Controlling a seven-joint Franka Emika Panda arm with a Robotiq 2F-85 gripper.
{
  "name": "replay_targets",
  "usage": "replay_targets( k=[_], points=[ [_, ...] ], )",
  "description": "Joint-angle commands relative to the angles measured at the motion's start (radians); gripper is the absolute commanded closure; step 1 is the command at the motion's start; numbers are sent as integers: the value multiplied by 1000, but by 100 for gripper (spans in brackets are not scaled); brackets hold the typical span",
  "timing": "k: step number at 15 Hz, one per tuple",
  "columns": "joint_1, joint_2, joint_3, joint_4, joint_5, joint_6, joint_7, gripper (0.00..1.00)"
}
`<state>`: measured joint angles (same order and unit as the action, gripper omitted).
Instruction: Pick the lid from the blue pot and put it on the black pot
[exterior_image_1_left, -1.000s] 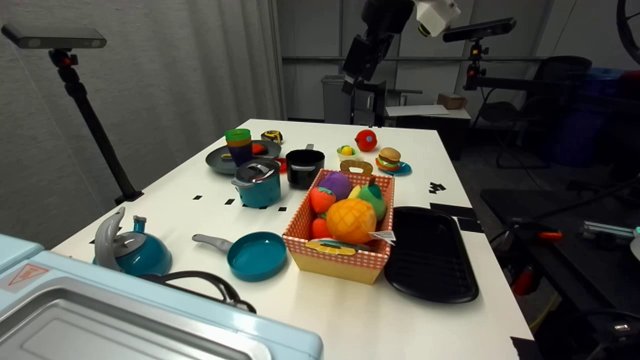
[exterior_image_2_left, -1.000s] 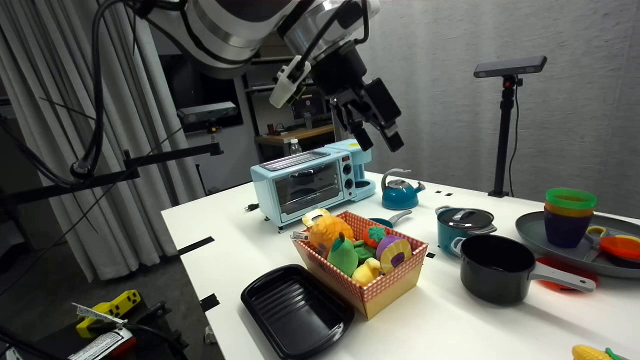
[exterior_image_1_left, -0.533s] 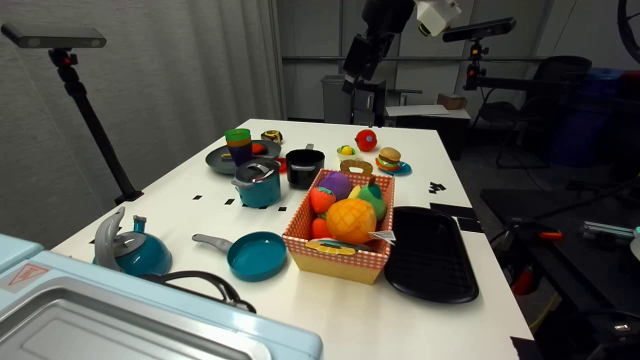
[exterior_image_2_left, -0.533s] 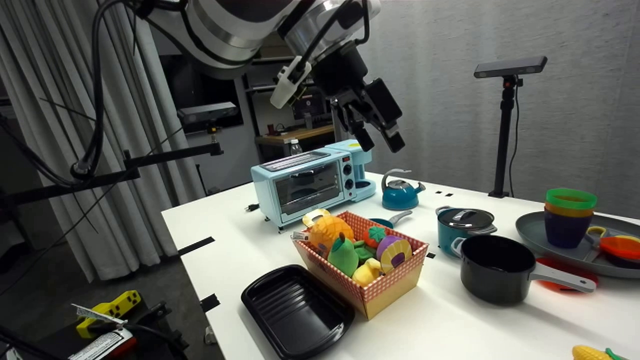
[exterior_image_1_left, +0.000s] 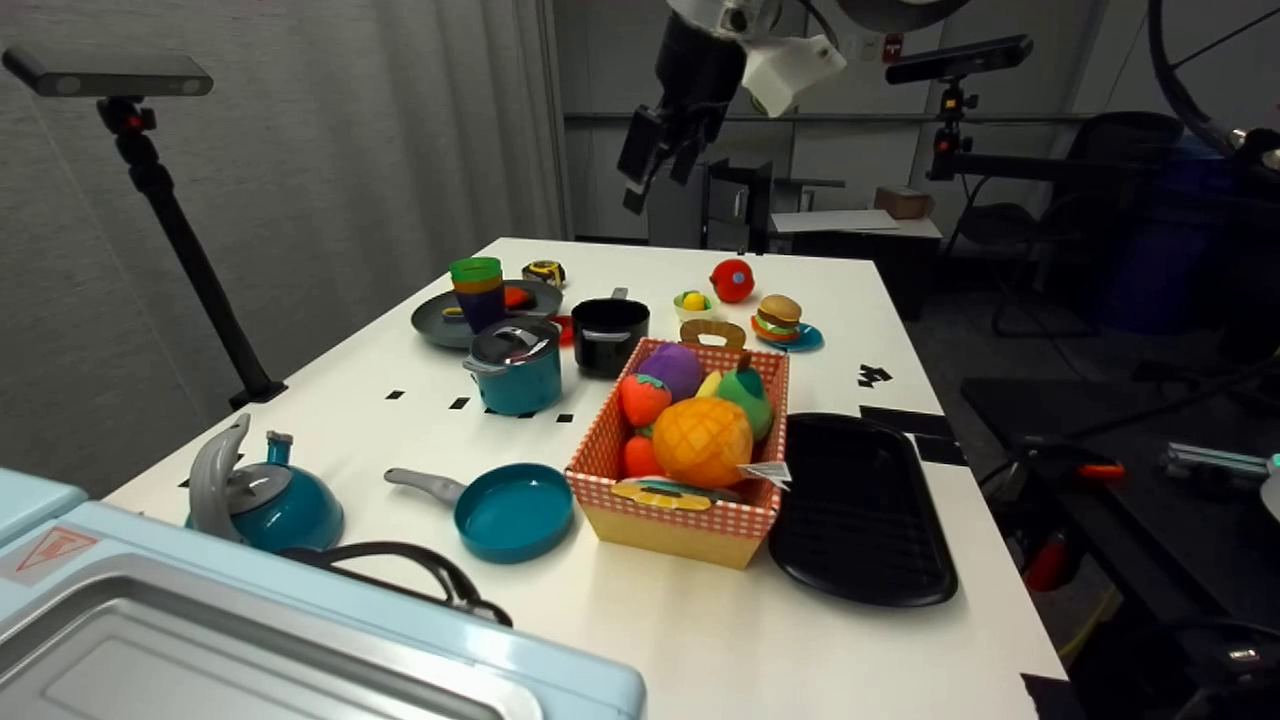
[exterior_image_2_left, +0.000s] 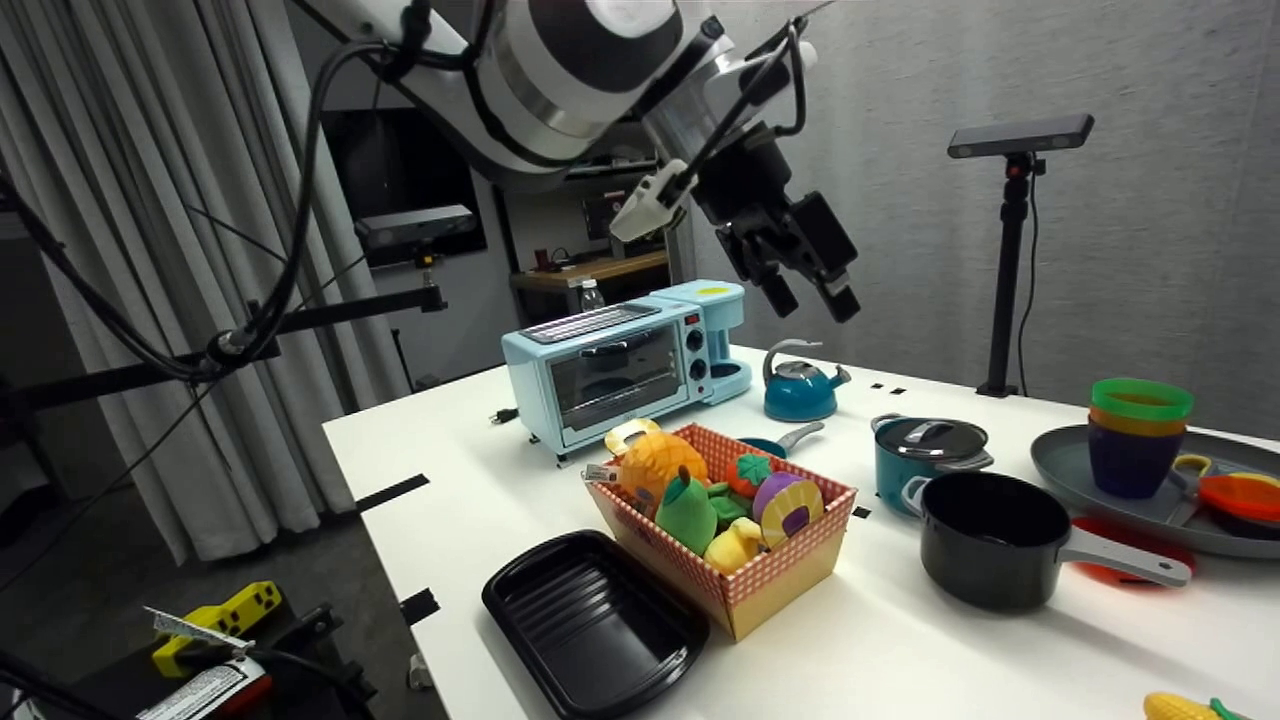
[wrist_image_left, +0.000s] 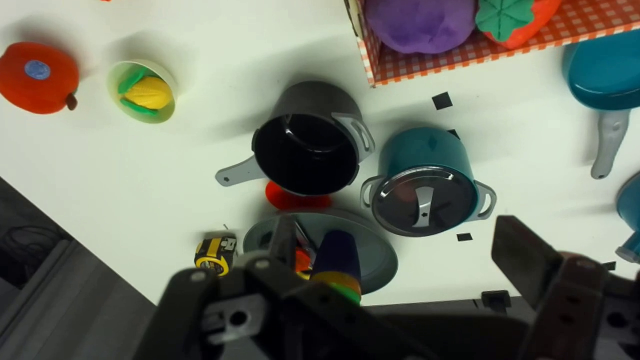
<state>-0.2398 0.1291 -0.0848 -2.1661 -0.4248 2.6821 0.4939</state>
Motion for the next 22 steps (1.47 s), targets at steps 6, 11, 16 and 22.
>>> replay_targets(
  k=[6, 11, 16, 22],
  points=[
    [141, 401, -94, 419, 152, -27, -36, 0],
    [192, 565, -158, 601, 182, -15, -20, 0],
    [205, 685, -208, 717, 190, -6, -16, 0],
    [197, 790, -224, 811, 227, -8, -16, 0]
  ],
)
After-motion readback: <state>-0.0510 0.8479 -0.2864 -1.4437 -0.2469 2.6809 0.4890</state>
